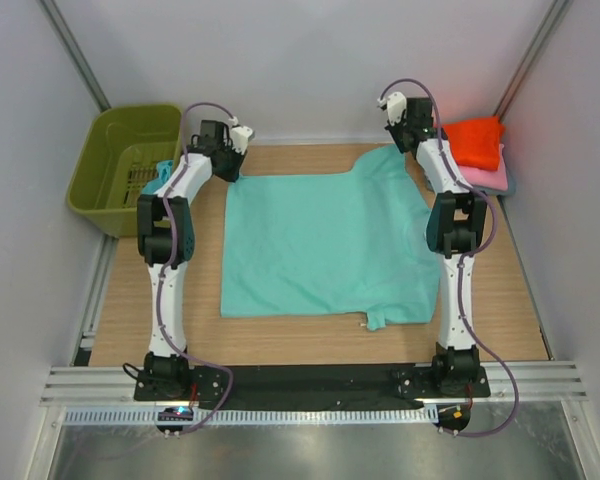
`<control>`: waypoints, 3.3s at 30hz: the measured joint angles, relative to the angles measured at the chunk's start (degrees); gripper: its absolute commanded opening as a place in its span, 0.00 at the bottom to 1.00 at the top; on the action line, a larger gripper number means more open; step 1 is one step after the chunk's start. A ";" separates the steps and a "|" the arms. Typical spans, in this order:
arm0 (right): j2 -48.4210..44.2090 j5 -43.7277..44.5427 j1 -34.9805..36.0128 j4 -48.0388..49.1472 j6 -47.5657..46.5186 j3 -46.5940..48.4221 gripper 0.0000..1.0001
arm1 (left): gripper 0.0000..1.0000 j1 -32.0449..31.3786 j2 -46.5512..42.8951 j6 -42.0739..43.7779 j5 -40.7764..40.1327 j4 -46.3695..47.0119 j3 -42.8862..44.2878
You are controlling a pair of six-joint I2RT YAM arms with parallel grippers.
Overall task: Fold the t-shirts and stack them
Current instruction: Flatten the tshirt out, then fold the tshirt
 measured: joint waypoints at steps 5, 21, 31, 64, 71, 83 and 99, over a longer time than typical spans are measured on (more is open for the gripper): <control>3.76 0.22 -0.57 2.34 0.37 1.05 0.01 | 0.00 0.96 5.79 -1.16 -2.38 0.24 8.76; 2.84 0.22 -0.28 6.27 2.23 -2.78 0.01 | 0.00 1.53 5.49 -3.82 -2.93 1.46 10.01; -12.26 -1.38 -0.28 5.57 4.07 -14.88 0.01 | 0.00 1.46 -7.91 -4.68 1.01 0.87 1.18; -43.67 -5.38 0.42 4.22 5.33 -52.06 0.01 | 0.00 1.36 -29.90 -5.57 2.95 -1.46 -27.82; -46.36 -6.25 1.64 3.37 5.70 -58.29 0.01 | 0.00 1.36 -31.23 -5.57 3.26 -2.10 -32.61; -48.43 -6.97 4.00 1.81 5.92 -65.61 0.01 | 0.00 1.31 -31.26 -5.55 3.28 -3.23 -35.26; -50.12 -7.45 4.07 0.92 5.88 -69.35 0.01 | 0.06 1.31 -30.27 -5.33 3.30 -5.38 -37.83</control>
